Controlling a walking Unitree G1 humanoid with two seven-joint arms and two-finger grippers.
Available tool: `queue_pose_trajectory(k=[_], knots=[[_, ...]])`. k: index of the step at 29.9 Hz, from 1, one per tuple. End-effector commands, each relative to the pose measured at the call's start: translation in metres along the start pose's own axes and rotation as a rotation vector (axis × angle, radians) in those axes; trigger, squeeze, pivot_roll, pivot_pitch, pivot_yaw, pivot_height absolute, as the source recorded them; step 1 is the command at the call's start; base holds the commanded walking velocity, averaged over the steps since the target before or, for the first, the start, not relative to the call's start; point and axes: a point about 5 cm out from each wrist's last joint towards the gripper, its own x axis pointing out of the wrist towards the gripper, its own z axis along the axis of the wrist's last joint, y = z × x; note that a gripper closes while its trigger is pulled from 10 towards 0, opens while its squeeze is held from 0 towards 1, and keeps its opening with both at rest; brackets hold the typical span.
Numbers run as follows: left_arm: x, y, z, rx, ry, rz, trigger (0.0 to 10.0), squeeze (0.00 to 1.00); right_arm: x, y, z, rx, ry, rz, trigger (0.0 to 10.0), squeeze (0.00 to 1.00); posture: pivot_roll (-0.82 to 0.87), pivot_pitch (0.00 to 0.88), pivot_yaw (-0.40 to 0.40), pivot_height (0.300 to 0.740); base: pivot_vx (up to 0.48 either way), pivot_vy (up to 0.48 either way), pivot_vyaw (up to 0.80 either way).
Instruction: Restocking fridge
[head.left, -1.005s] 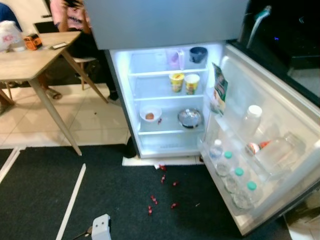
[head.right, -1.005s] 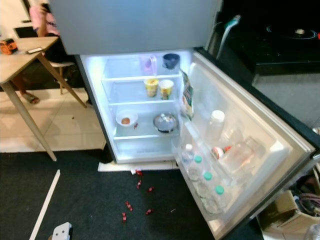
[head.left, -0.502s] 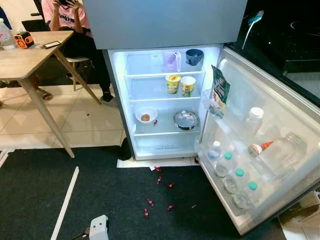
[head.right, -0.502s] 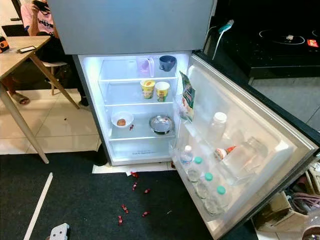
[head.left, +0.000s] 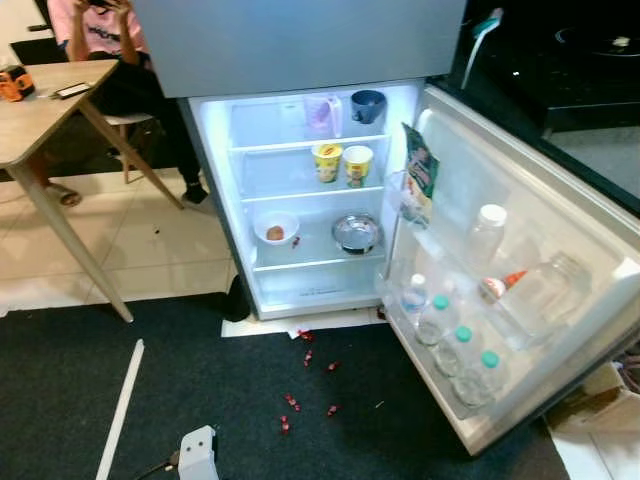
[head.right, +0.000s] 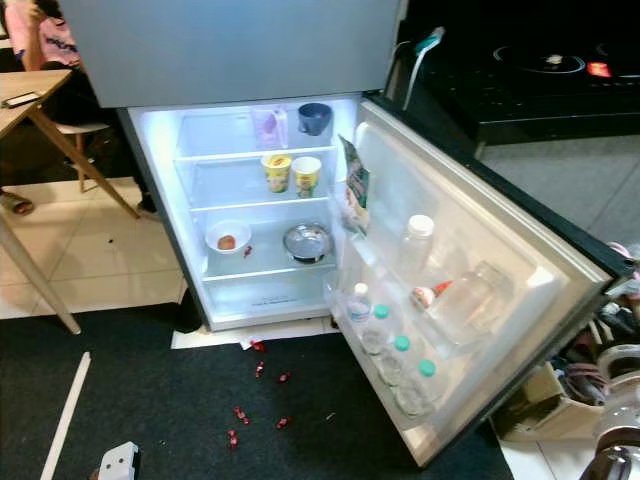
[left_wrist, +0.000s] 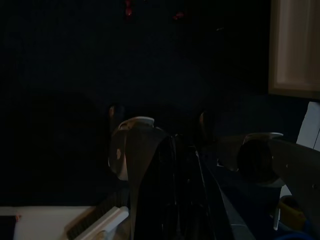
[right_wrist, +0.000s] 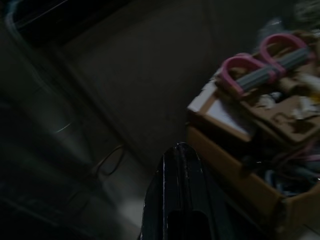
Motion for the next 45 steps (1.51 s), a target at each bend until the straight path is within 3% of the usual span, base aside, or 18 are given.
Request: queue_pose_trajectory(k=[1, 7, 8, 11, 14, 17, 20, 23, 24, 27, 29, 30, 34, 37, 39, 42, 44, 45], knots=[[-0.001, 0.002, -0.005, -0.014, 0.015, 0.006, 10.0, 0.0, 0.006, 0.015, -0.003, -0.01, 0.024, 0.088, 10.0, 0.0, -0.05, 0.0, 0.022, 0.74, 0.0, 0.0, 0.0], [-0.001, 0.001, -0.006, -0.014, 0.019, 0.002, 10.0, 0.0, 0.006, 0.034, -0.011, -0.006, 0.087, 0.31, 10.0, 0.0, -0.05, 0.0, 0.023, 0.74, 0.0, 0.0, 0.0], [-0.001, 0.0, -0.006, -0.016, 0.02, 0.001, 10.0, 0.0, 0.005, 0.045, -0.018, -0.004, 0.134, 0.448, 10.0, 0.0, -0.05, 0.0, 0.021, 0.74, 0.0, 0.0, 0.0], [-0.001, 0.0, -0.007, -0.017, 0.022, -0.001, 10.0, 0.0, 0.002, 0.057, -0.03, -0.009, 0.206, 0.599, 10.0, 0.0, -0.05, 0.0, 0.022, 0.74, 0.0, 0.0, 0.0], [-0.001, 0.0, -0.007, -0.017, 0.022, -0.001, 10.0, 0.0, 0.002, 0.057, -0.03, -0.009, 0.206, 0.599, 10.0, 0.0, -0.05, 0.0, 0.022, 0.74, 0.0, 0.0, 0.0], [-0.001, 0.0, -0.007, -0.018, 0.023, -0.001, 10.0, 0.0, -0.001, 0.068, -0.044, -0.032, 0.278, 0.697, 10.0, 0.0, -0.06, 0.0, 0.023, 0.74, 0.0, 0.0, 0.0], [-0.001, 0.0, -0.008, -0.019, 0.027, 0.0, 10.0, 0.0, -0.011, 0.102, -0.082, -0.075, 0.455, 0.933, 10.0, 0.0, -0.06, 0.0, 0.025, 0.74, 0.0, 0.0, 0.0], [-0.001, 0.0, -0.008, -0.019, 0.028, 0.0, 10.0, 0.0, -0.014, 0.111, -0.091, -0.084, 0.492, 0.99, 10.0, 0.0, -0.06, 0.0, 0.025, 0.74, 0.0, 0.0, 0.0], [-0.001, 0.0, -0.008, -0.018, 0.029, -0.001, 10.0, 0.0, -0.023, 0.138, -0.112, -0.106, 0.564, 1.142, 10.0, 0.0, -0.06, 0.0, 0.026, 0.74, 0.0, 0.0, 0.0], [-0.001, 0.0, -0.008, -0.018, 0.029, -0.001, 10.0, 0.0, -0.027, 0.153, -0.12, -0.115, 0.58, 1.22, 10.0, 0.0, -0.06, 0.0, 0.029, 0.74, 0.0, 0.0, 0.0], [-0.001, 0.0, -0.008, -0.017, 0.031, -0.003, 10.0, 0.0, -0.037, 0.187, -0.132, -0.116, 0.592, 1.379, 10.0, 0.0, -0.06, 0.0, 0.029, 0.74, 0.0, 0.0, 0.0], [-0.001, 0.0, -0.008, -0.017, 0.031, -0.003, 10.0, 0.0, -0.037, 0.187, -0.132, -0.116, 0.592, 1.379, 10.0, 0.0, -0.06, 0.0, 0.029, 0.74, 0.0, 0.0, 0.0], [0.0, -0.001, -0.009, -0.021, 0.032, -0.004, 10.0, 0.0, -0.061, 0.256, -0.141, -0.129, 0.558, 1.65, 10.0, 0.0, -0.05, 0.0, 0.021, 0.74, 0.0, 0.0, 0.0], [0.0, -0.002, -0.01, -0.024, 0.032, -0.004, 10.0, 0.0, -0.066, 0.273, -0.14, -0.119, 0.521, 1.697, 10.0, 0.0, -0.05, 0.0, 0.021, 0.74, 0.0, 0.0, 0.0], [0.0, -0.002, -0.01, -0.027, 0.033, -0.005, 10.0, 0.0, -0.062, 0.285, -0.137, -0.13, 0.446, 1.64, 10.0, 0.0, -0.05, 0.0, 0.02, 0.74, 0.0, 0.0, 0.0], [0.0, -0.003, -0.011, -0.028, 0.034, -0.005, 10.0, 0.0, -0.057, 0.285, -0.136, -0.138, 0.422, 1.587, 10.0, 0.0, -0.05, 0.0, 0.02, 0.74, 0.0, 0.0, 0.0], [0.0, -0.003, -0.012, -0.029, 0.036, -0.004, 10.0, 0.0, -0.042, 0.275, -0.136, -0.192, 0.391, 1.402, 10.0, 0.0, -0.05, 0.0, 0.021, 0.74, 0.0, 0.0, 0.0], [0.0, -0.003, -0.012, -0.029, 0.036, -0.004, 10.0, 0.0, -0.042, 0.275, -0.136, -0.192, 0.391, 1.402, 10.0, 0.0, -0.05, 0.0, 0.021, 0.74, 0.0, 0.0, 0.0]])
